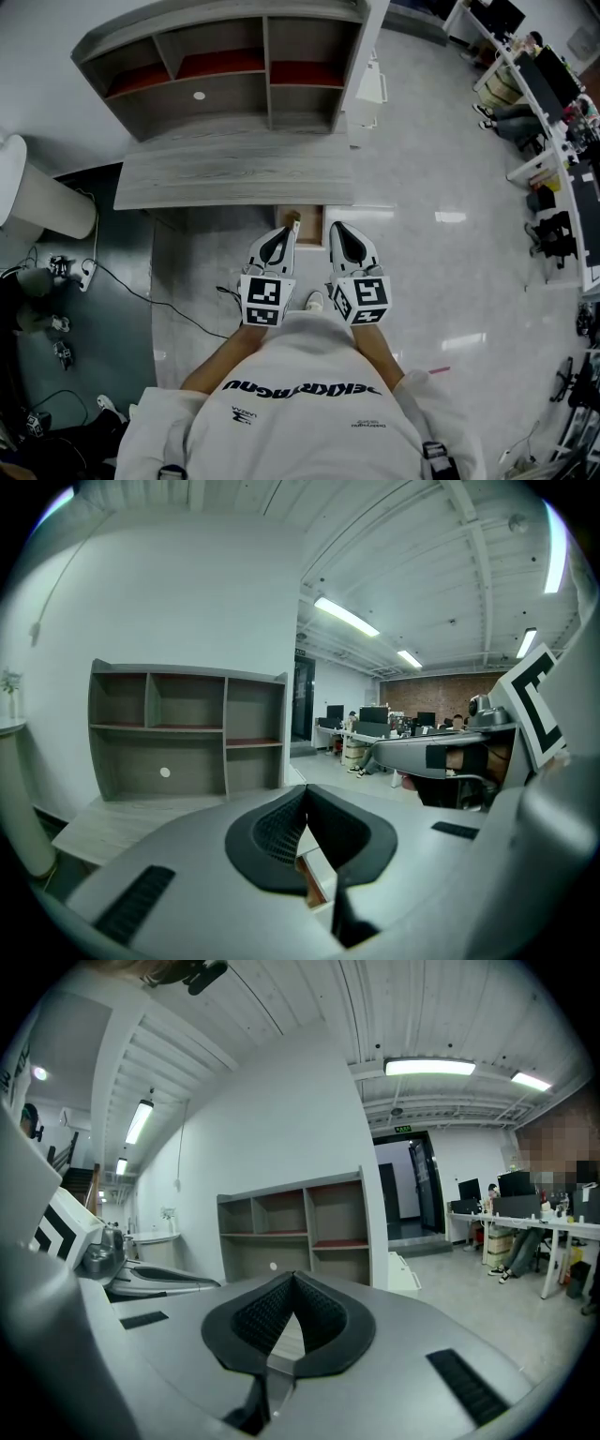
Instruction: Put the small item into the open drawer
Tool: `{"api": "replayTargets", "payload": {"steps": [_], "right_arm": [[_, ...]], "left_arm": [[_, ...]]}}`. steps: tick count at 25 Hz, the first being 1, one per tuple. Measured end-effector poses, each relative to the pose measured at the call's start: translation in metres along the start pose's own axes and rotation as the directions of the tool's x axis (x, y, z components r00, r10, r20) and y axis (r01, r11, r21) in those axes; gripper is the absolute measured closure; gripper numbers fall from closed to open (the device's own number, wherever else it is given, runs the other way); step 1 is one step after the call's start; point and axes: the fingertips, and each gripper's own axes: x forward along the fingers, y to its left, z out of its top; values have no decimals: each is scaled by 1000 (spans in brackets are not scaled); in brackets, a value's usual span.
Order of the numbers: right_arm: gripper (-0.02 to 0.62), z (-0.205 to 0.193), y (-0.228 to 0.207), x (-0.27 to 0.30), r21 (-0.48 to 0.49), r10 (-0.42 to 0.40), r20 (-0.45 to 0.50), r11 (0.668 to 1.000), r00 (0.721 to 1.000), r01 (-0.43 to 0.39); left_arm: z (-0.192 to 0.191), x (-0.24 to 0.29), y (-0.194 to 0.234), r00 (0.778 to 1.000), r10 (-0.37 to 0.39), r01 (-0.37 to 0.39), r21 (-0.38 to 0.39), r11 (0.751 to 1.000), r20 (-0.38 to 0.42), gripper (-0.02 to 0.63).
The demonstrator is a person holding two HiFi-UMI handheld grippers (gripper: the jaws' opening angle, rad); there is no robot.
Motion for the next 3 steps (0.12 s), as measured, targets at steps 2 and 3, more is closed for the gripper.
{"api": "replayTargets", "payload": {"steps": [2,3], "right_arm": [[563,0,-1,0,-3,-1,-1,1000,1000,1],[563,-1,-1,0,-3,-2,-1,1000,1000,2]], "left_arm": [[-1,1,-1,1000,-2,2,-4,1000,-4,591],[-2,2,-1,1000,-3,3,-5,1000,-6,591]]}}
